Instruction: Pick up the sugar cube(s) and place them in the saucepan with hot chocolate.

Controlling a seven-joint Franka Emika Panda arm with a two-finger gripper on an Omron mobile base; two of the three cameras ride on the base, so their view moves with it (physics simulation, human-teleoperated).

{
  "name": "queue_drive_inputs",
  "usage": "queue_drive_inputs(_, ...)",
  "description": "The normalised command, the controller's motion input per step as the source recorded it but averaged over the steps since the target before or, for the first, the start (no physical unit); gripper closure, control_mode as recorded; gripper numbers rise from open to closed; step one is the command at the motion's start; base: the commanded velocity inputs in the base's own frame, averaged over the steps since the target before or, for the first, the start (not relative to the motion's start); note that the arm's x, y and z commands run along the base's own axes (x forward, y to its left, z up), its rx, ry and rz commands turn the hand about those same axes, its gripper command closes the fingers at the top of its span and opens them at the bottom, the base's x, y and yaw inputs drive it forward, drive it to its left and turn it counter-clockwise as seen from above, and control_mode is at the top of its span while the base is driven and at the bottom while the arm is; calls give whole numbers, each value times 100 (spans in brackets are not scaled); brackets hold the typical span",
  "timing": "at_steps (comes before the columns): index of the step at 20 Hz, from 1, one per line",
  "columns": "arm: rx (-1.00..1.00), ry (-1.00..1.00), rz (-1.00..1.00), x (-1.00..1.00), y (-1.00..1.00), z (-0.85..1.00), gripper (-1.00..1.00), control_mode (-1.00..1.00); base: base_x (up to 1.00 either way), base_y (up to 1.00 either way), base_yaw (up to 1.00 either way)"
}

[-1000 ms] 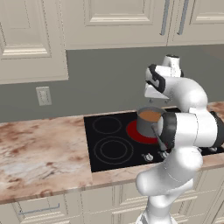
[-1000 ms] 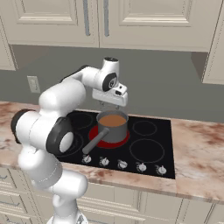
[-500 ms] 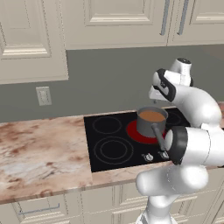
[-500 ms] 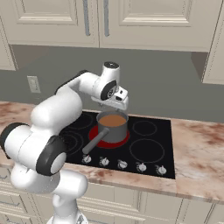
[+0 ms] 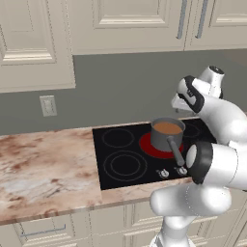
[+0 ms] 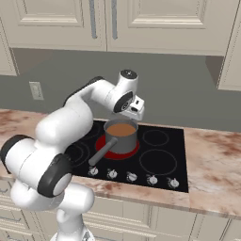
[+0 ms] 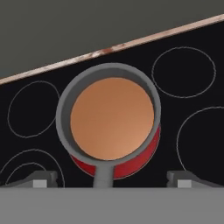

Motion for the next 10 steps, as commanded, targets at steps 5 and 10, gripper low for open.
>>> queue_drive_inputs(5, 4, -6, 0, -19, -4, 7, -100, -100, 0, 0, 0)
queue_drive_inputs(10, 4, -13, 0, -80, 0, 0, -100, -100, 0, 0, 0)
